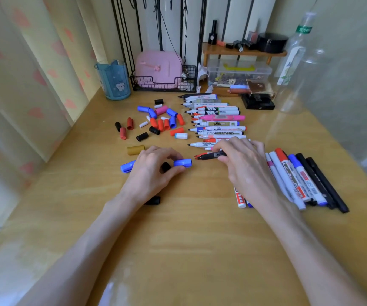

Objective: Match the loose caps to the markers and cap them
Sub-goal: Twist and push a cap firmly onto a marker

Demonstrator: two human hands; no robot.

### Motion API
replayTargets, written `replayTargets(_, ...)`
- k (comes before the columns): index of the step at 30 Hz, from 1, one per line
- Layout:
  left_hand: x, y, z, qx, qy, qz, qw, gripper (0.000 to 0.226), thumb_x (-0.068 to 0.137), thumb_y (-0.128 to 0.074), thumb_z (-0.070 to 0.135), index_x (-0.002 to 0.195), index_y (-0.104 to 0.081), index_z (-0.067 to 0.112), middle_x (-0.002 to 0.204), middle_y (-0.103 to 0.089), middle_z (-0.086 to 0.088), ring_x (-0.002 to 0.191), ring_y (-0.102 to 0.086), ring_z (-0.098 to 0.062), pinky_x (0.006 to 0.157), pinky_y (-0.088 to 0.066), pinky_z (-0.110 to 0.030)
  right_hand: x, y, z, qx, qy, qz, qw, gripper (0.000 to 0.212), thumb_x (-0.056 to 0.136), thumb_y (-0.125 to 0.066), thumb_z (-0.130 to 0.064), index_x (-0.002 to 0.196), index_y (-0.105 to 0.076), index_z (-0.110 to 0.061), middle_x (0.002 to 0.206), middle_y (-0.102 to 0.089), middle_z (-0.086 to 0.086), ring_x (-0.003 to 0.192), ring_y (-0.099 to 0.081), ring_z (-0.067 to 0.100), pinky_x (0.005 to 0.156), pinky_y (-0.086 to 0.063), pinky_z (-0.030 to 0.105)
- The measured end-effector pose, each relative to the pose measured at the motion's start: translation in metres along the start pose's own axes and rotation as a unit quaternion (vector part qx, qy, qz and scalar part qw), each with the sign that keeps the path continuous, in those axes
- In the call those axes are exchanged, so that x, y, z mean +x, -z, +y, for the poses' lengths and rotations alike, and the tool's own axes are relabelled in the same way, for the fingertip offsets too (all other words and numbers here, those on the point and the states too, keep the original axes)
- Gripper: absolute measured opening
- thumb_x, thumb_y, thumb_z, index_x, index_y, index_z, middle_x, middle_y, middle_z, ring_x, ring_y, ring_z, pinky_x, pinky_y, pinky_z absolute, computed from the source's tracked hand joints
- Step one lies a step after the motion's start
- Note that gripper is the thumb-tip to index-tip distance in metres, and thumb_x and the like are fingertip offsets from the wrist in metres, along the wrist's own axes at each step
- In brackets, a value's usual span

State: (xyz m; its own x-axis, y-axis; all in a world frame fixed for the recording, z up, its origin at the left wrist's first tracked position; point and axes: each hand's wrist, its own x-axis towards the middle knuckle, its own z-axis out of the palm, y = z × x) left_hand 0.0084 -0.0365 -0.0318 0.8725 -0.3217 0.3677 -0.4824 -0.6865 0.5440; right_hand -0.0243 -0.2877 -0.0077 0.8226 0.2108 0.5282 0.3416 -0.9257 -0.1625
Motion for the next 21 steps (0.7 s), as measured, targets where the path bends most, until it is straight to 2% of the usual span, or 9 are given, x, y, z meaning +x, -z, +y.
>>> replayTargets(2,-0.001,0.002,0.0,-0.012,0.009,0.005,1.0,0.019,0.093,-0.075,0.043,0.107,-0.072,0.031,0.098,-0.066,0.023,0.097,-0.051,0.0,0.087,-0.035,-0.019,-0.002,0.0,0.0,0.009,0.003,-0.002,1.0,0.027,0.093,-0.07,-0.003,0.109,-0.064,-0.024,0.1,-0.061,-0.009,0.098,-0.057,0.02,0.093,-0.036,0.041)
replayTargets(7,-0.002,0.004,0.004,-0.032,0.006,-0.003,0.999,0.017,0.094,-0.074,0.046,0.106,-0.069,0.036,0.1,-0.068,0.02,0.099,-0.056,-0.002,0.088,-0.035,-0.015,-0.002,0.0,-0.004,0.025,0.006,-0.002,1.0,0.022,0.095,-0.068,-0.007,0.11,-0.064,-0.023,0.102,-0.061,-0.007,0.1,-0.058,0.021,0.087,-0.039,0.042)
replayTargets(12,-0.002,0.006,0.008,-0.064,0.0,-0.002,0.998,0.015,0.094,-0.074,0.042,0.106,-0.07,0.034,0.096,-0.069,0.02,0.096,-0.06,-0.004,0.08,-0.04,-0.021,-0.002,0.002,-0.007,0.057,0.016,-0.002,0.998,0.021,0.097,-0.065,-0.007,0.112,-0.065,-0.023,0.104,-0.061,-0.005,0.098,-0.057,0.022,0.084,-0.041,0.041)
replayTargets(15,-0.002,0.007,0.01,-0.095,0.002,0.001,0.995,0.013,0.096,-0.074,0.037,0.106,-0.071,0.03,0.093,-0.071,0.018,0.088,-0.063,-0.005,0.072,-0.04,-0.017,-0.002,0.004,-0.009,0.067,0.017,-0.001,0.998,0.021,0.098,-0.065,-0.007,0.114,-0.064,-0.021,0.105,-0.061,-0.003,0.097,-0.057,0.023,0.082,-0.044,0.043)
replayTargets(21,-0.003,0.009,0.012,-0.12,-0.003,0.006,0.993,0.011,0.098,-0.072,0.03,0.107,-0.069,0.026,0.093,-0.073,0.015,0.093,-0.068,-0.007,0.072,-0.04,-0.01,-0.001,0.006,-0.007,0.057,0.01,0.01,0.998,0.023,0.098,-0.066,-0.007,0.116,-0.064,-0.021,0.102,-0.06,-0.003,0.092,-0.056,0.021,0.079,-0.037,0.034)
